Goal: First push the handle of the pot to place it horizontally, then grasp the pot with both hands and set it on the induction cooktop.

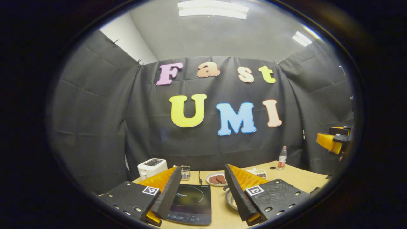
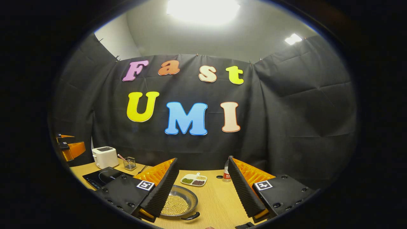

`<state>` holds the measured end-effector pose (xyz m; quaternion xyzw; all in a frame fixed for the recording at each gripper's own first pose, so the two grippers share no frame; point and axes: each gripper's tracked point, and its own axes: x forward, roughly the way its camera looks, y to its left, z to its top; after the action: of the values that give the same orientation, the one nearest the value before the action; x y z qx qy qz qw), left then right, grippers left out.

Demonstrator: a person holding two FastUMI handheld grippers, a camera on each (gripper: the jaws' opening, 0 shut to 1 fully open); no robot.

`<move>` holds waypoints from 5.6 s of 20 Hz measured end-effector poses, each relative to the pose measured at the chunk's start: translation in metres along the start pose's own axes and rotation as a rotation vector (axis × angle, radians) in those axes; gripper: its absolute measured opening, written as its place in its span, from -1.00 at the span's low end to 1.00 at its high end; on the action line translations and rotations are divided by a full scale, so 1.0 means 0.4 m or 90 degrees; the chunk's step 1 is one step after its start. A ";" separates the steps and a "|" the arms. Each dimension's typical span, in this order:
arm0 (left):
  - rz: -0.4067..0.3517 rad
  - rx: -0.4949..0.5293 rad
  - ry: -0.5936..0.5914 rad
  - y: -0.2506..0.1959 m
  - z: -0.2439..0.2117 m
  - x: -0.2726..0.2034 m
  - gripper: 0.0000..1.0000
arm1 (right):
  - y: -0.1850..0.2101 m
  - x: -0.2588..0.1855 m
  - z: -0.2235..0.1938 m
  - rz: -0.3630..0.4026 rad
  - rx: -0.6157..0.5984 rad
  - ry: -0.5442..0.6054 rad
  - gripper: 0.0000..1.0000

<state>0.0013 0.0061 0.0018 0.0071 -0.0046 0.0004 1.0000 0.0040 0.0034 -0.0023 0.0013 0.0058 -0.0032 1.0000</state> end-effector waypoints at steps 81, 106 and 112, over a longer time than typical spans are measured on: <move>0.056 -0.005 0.052 0.027 -0.136 0.225 0.62 | 0.127 0.030 -0.760 0.291 -0.088 0.587 -0.94; 0.104 0.030 0.092 -0.063 -0.196 0.261 0.62 | -0.012 0.248 -0.823 0.272 -0.110 0.589 -0.94; 0.116 0.029 0.107 -0.078 -0.221 0.276 0.66 | -0.035 0.301 -0.833 0.237 -0.066 0.588 -0.95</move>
<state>0.1124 -0.0237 -0.0862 0.0290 0.0789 0.0920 0.9922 0.1205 -0.0105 -0.3369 -0.0460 0.4479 0.1766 0.8753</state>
